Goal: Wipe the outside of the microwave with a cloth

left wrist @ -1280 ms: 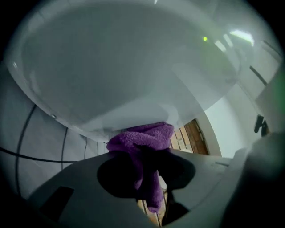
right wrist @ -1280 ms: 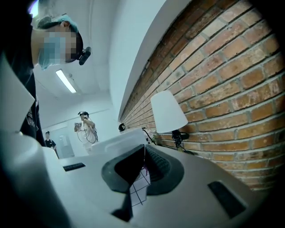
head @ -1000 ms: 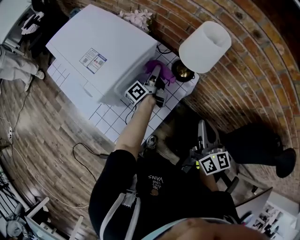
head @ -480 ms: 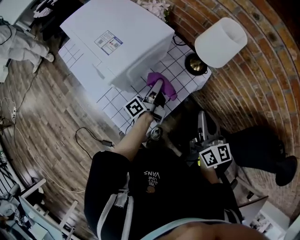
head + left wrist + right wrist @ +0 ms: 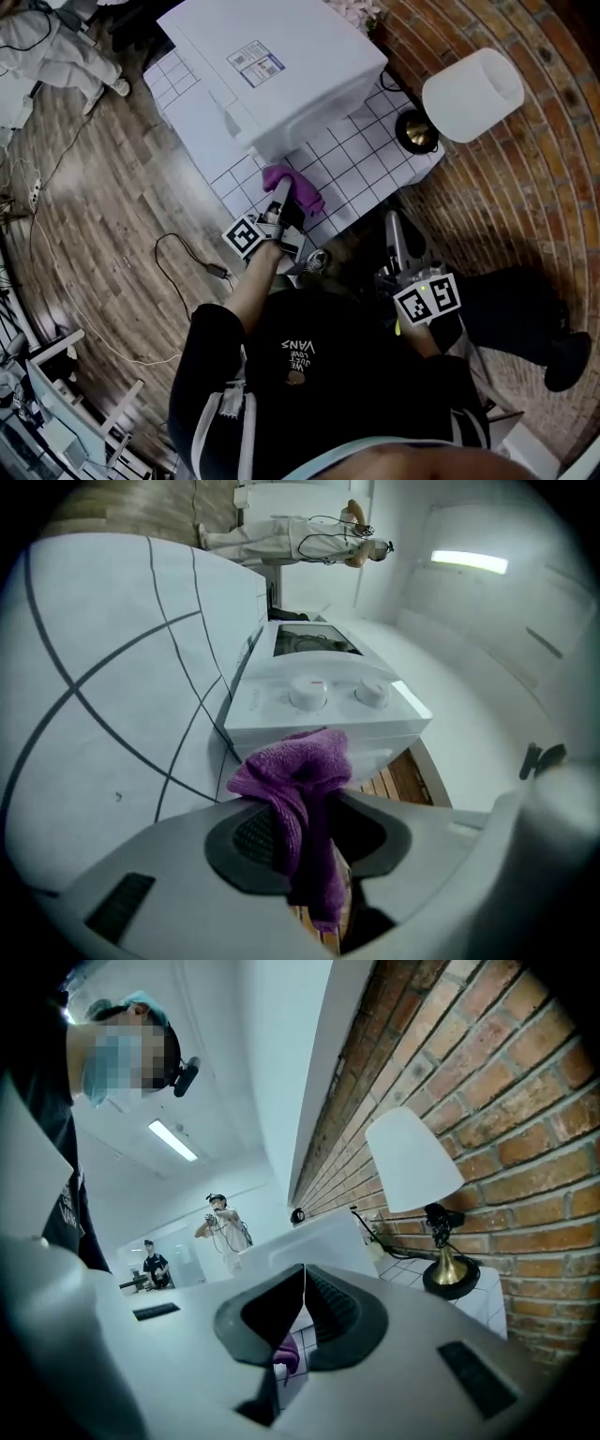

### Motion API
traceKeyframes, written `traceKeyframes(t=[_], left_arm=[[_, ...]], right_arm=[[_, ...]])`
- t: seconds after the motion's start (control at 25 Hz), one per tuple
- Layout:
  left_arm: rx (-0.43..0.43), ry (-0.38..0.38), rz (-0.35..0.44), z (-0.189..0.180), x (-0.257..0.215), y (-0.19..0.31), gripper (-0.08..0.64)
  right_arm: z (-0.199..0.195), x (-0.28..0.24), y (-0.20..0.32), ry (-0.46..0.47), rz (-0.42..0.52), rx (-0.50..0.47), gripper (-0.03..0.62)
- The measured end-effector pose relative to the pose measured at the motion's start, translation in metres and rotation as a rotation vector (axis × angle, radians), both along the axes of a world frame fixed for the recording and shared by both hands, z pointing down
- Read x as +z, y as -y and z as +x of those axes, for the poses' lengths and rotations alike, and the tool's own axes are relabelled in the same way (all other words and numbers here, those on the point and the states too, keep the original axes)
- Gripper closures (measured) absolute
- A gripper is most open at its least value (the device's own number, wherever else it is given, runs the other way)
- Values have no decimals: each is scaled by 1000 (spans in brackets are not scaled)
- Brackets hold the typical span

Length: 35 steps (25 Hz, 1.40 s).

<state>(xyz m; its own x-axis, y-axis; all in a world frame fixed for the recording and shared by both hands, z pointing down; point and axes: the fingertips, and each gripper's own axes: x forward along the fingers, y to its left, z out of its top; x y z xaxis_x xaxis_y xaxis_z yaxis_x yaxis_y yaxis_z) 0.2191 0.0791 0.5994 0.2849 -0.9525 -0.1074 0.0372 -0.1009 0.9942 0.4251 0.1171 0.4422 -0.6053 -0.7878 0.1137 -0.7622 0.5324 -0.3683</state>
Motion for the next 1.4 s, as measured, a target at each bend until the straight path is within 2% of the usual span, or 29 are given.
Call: traceKeyframes(t=[0.28, 0.68, 1.0, 1.24, 1.4], left_arm=[[4, -7, 4, 9, 11, 32, 430], [156, -7, 15, 102, 21, 122, 430], [221, -34, -10, 171, 22, 184, 430], [261, -29, -6, 199, 17, 204, 430], [276, -29, -1, 201, 14, 202, 430]], right_arm=[[13, 0, 2, -11, -1, 34, 592], [73, 2, -3, -31, -17, 193, 592], [127, 7, -17, -55, -40, 332, 592], [141, 8, -24, -52, -47, 371, 592], [140, 8, -22, -44, -45, 363, 592]])
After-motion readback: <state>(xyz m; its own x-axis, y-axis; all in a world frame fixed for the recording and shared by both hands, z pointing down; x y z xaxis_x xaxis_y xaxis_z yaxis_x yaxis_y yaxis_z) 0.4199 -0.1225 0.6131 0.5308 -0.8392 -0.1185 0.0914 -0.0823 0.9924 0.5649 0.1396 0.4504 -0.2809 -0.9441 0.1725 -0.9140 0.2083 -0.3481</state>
